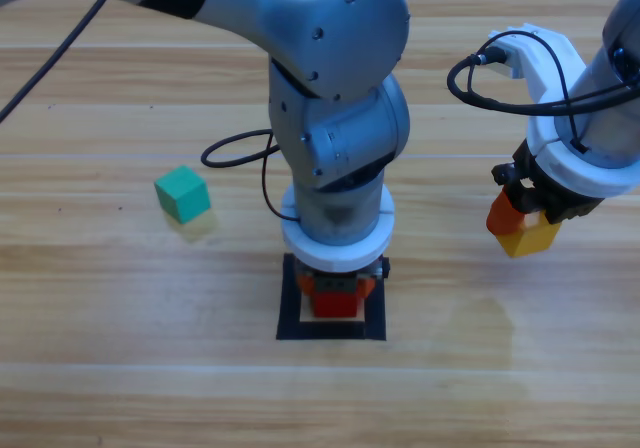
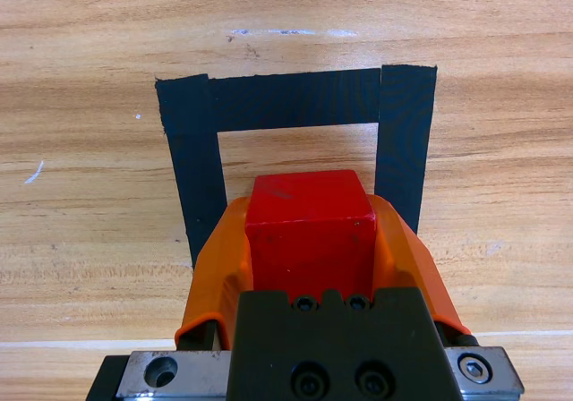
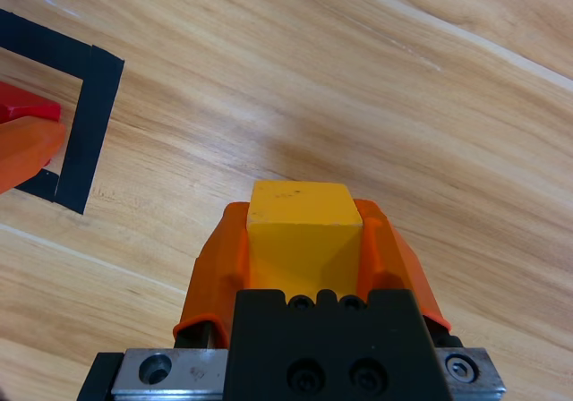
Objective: Stack the blocks in the rectangular block: red at the bottom, yellow in the middle, green on top
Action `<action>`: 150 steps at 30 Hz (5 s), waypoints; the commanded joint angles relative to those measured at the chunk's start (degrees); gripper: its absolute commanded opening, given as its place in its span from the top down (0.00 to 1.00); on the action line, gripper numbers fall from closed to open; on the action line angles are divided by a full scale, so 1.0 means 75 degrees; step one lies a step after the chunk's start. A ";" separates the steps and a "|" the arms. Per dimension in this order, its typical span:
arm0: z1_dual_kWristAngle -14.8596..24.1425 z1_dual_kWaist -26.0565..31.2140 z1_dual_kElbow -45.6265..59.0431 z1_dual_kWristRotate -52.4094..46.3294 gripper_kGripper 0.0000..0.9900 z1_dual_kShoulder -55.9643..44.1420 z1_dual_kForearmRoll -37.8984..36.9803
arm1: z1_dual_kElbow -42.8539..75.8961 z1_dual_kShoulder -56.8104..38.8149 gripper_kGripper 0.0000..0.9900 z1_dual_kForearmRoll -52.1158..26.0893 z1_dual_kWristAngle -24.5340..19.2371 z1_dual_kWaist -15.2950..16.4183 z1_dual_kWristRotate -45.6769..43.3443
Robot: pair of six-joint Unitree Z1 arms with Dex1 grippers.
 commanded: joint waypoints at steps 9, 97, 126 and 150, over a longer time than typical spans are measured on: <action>0.0121 -0.0147 -0.0169 0.0009 0.00 0.0361 -0.0104 | 0.0094 -0.0054 1.00 0.0034 0.0102 -0.0135 -0.0039; 0.0180 0.2795 0.3628 0.3396 0.00 -0.5815 -0.1921 | -0.5754 0.3696 1.00 0.3445 -0.0413 0.2150 0.3301; -0.0019 0.3029 0.3593 0.2857 0.00 -0.5510 -0.2038 | -0.5789 0.3778 1.00 0.3562 -0.0507 0.2384 0.3476; -0.0101 0.3275 0.2820 0.1966 0.00 -0.4526 -0.1604 | -0.5543 0.2500 0.00 0.3574 -0.0683 0.2244 0.2914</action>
